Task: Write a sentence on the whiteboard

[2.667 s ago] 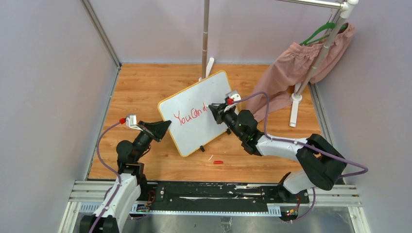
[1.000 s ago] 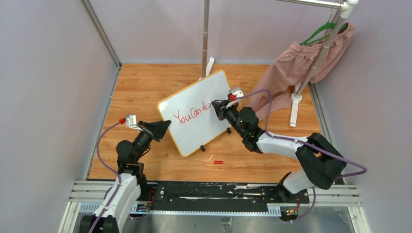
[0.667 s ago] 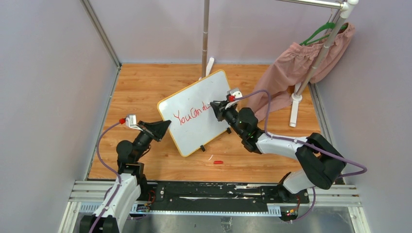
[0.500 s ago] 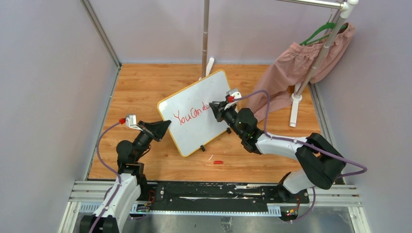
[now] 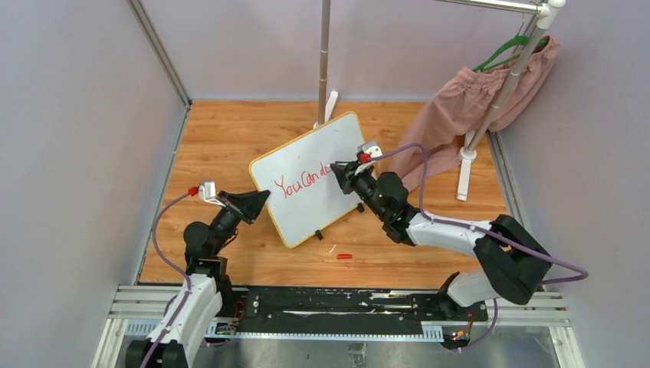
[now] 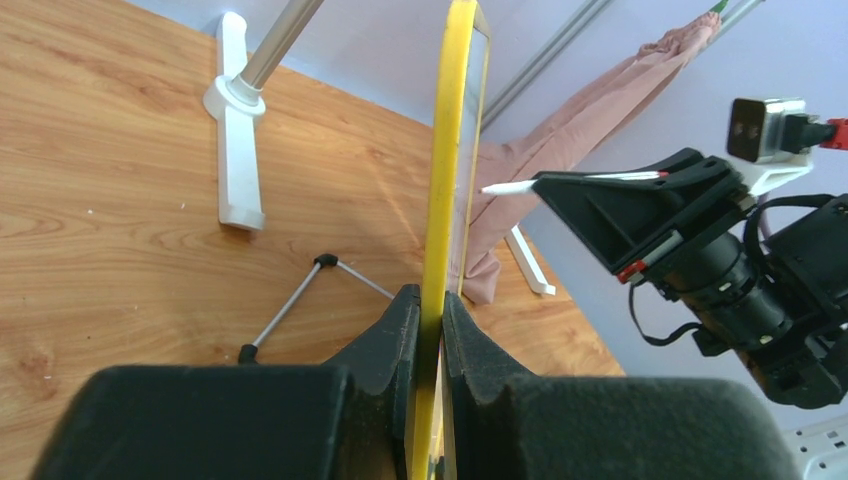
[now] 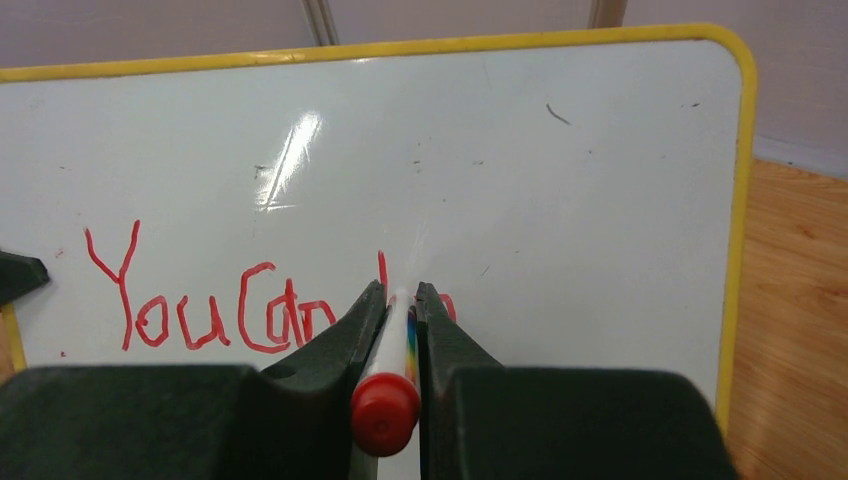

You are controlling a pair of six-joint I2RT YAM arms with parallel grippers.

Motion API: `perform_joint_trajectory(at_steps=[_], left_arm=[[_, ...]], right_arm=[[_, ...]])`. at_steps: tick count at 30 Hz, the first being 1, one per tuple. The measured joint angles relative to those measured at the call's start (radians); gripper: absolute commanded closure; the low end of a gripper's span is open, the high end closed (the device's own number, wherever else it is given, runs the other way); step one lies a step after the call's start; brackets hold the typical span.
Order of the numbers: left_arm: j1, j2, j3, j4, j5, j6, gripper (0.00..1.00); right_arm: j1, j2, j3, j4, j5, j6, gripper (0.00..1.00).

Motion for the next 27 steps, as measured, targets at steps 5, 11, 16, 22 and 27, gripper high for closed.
perform_joint_trajectory(at_steps=[5, 11, 16, 22, 27], left_arm=[[-0.004, 0.0, 0.0, 0.0, 0.003, 0.003, 1.0], [-0.005, 0.0, 0.0, 0.0, 0.003, 0.005, 1.0], [-0.005, 0.0, 0.0, 0.0, 0.006, 0.016, 1.0], [-0.005, 0.0, 0.0, 0.0, 0.007, 0.028, 1.0], [-0.005, 0.0, 0.0, 0.001, 0.011, 0.043, 1.0]], right_arm=[[-0.031, -0.127, -0.024, -0.045, 0.005, -0.006, 1.0], [-0.109, -0.187, -0.043, -0.06, 0.005, -0.002, 1.0], [-0.137, -0.155, -0.047, -0.063, -0.016, 0.008, 1.0], [-0.137, -0.123, -0.047, -0.063, -0.06, 0.021, 1.0], [-0.137, -0.114, -0.047, -0.06, -0.083, 0.021, 1.0]])
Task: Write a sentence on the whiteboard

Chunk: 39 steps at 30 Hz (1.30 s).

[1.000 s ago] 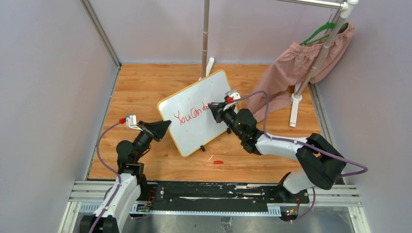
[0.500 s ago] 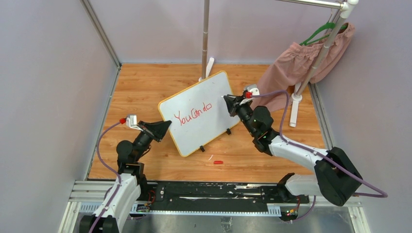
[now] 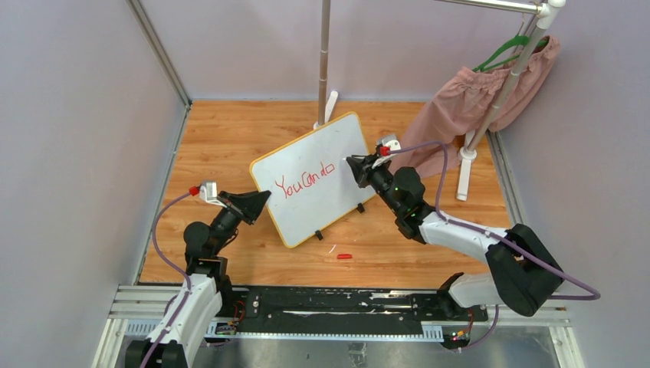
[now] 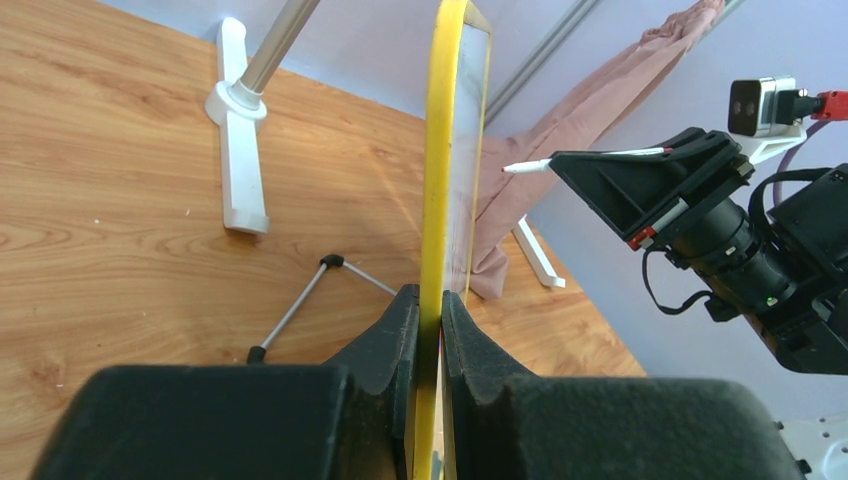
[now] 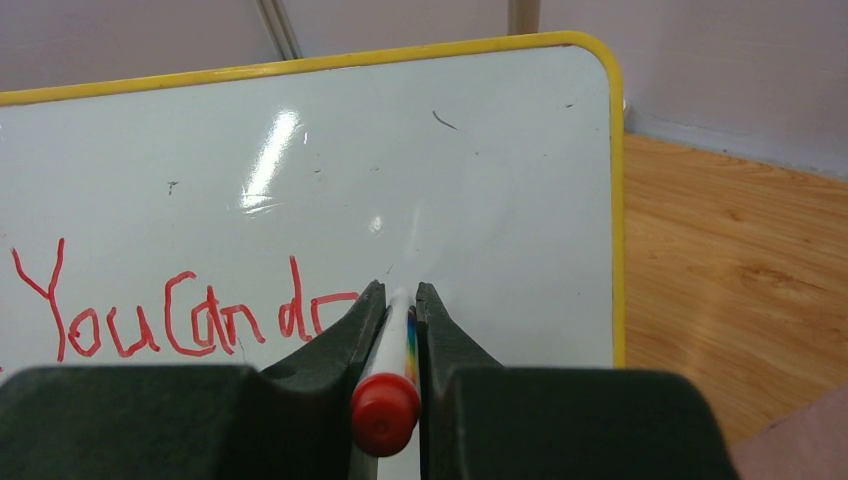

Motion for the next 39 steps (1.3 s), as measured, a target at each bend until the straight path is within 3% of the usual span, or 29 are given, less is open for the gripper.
perform_joint_trajectory(at_steps=[39], left_arm=[[0.0, 0.015, 0.0, 0.006, 0.013, 0.029, 1.0]], right_arm=[[0.0, -0.026, 0.024, -0.127, -0.062, -0.024, 1.0]])
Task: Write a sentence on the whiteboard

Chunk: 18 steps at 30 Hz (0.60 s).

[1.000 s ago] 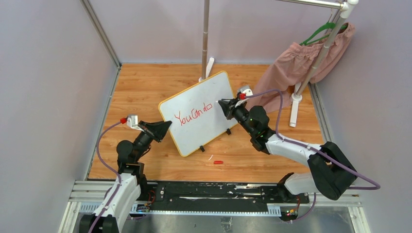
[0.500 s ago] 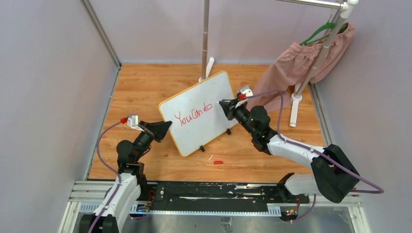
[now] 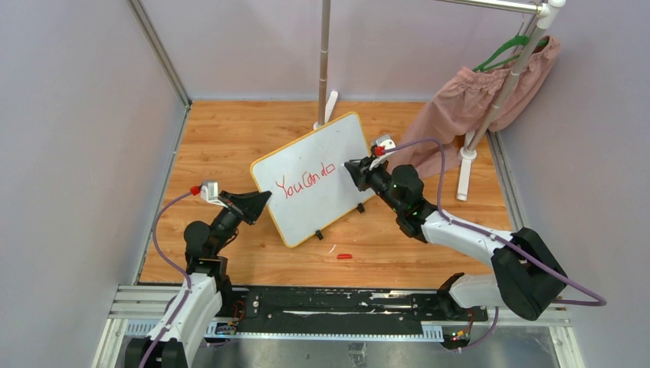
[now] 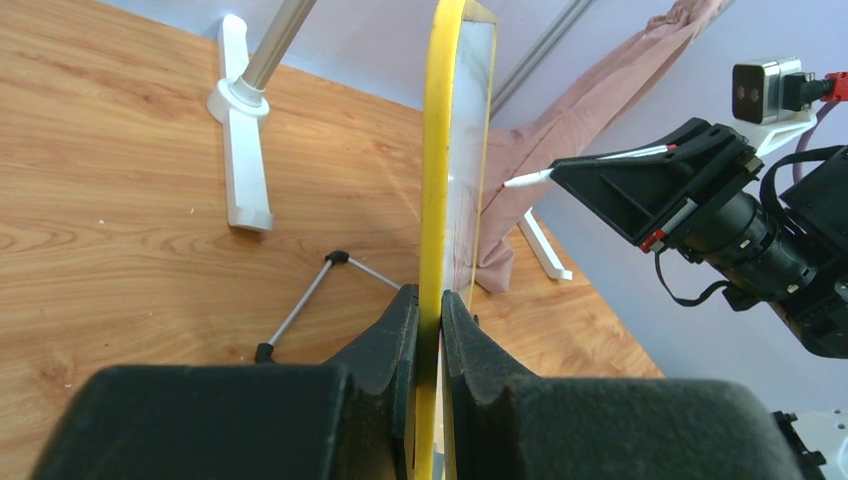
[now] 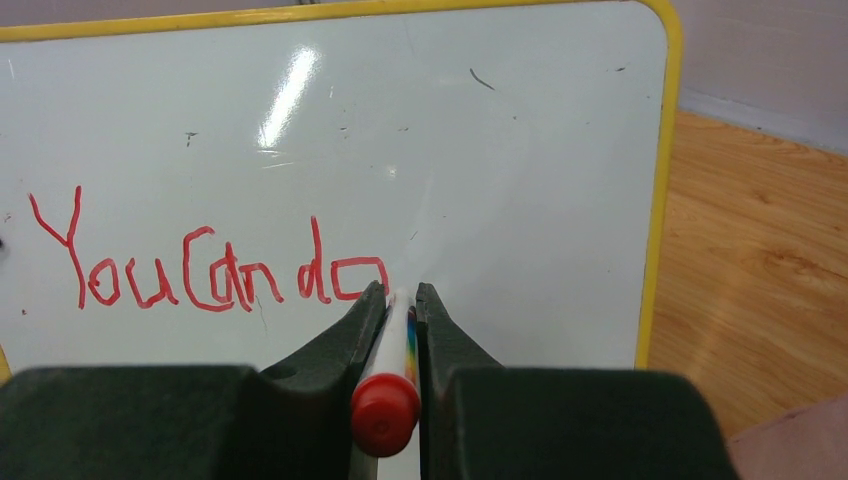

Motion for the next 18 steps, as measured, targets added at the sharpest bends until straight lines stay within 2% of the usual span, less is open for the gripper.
perform_joint_trajectory(at_steps=[18], left_arm=[[-0.007, 0.003, 0.0, 0.0, -0.004, 0.003, 1.0]], right_arm=[[0.0, 0.005, 0.003, -0.034, -0.026, -0.001, 1.0]])
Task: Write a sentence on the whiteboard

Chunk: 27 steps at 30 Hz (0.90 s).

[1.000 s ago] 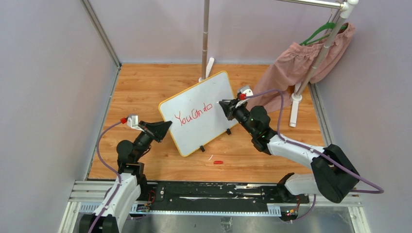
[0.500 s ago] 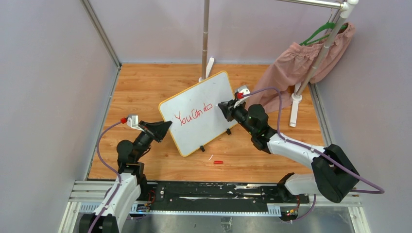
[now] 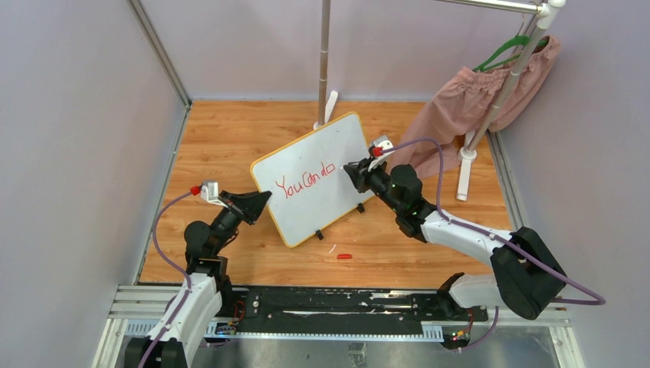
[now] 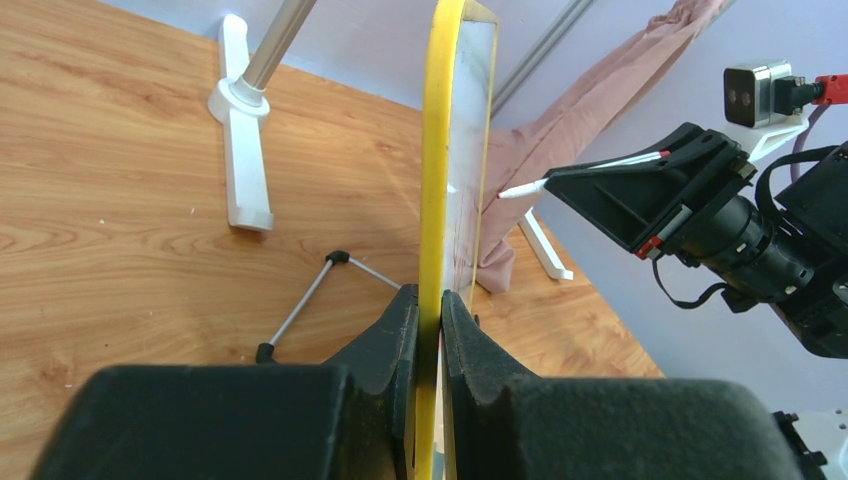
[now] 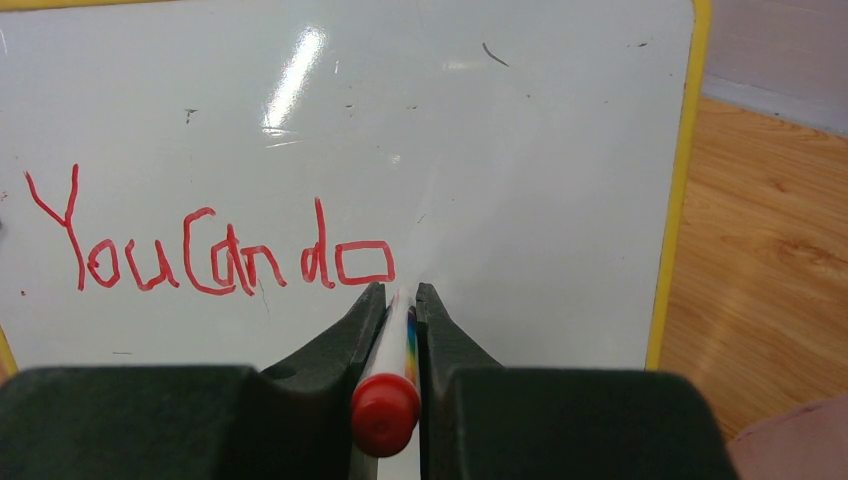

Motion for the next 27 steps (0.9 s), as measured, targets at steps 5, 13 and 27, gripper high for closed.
perform_joint_trajectory(at_steps=[5, 13, 27], left_arm=[[-0.001, 0.001, 0.0, 0.0, -0.001, 0.0, 1.0], [-0.002, 0.002, 0.0, 0.0, -0.003, 0.0, 1.0], [-0.002, 0.002, 0.0, 0.0, -0.003, 0.0, 1.0]], right_arm=[[0.0, 0.0, 0.0, 0.0, 0.0, 0.0, 1.0], [0.005, 0.0, -0.001, 0.0, 0.0, -0.001, 1.0], [0.005, 0.055, 0.001, 0.0, 0.023, -0.004, 1.0]])
